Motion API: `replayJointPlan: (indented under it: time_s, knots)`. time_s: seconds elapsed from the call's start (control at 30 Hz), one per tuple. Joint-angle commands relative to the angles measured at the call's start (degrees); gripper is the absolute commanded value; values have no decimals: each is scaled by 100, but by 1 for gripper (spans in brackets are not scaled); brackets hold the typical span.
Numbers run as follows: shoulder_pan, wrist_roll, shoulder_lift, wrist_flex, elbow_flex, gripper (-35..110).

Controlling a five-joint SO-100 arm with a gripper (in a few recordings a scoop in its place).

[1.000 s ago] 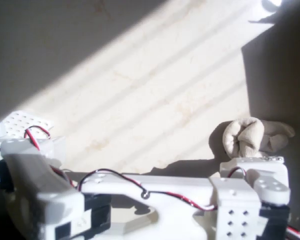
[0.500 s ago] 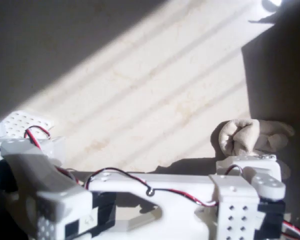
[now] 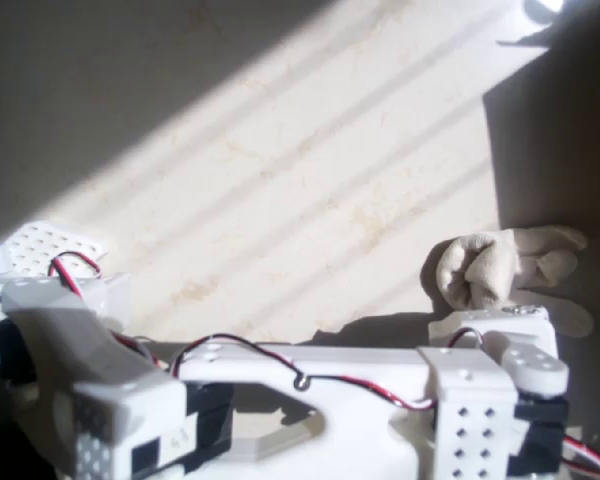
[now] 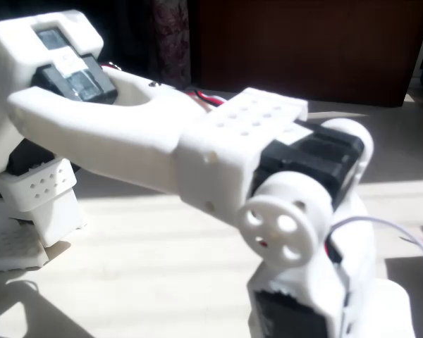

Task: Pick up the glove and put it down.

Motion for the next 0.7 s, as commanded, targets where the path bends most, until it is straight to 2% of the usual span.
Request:
replayJointPlan:
  time_s: [0.0,0.2,0.4,0.67]
  knots:
    - [-18,-44,800,281,-79,25]
    - [-185,0,1784,826,-97,25]
    - [-1134,35,2479,826,-97,25]
    - [-2268,185,2259,703,-62,25]
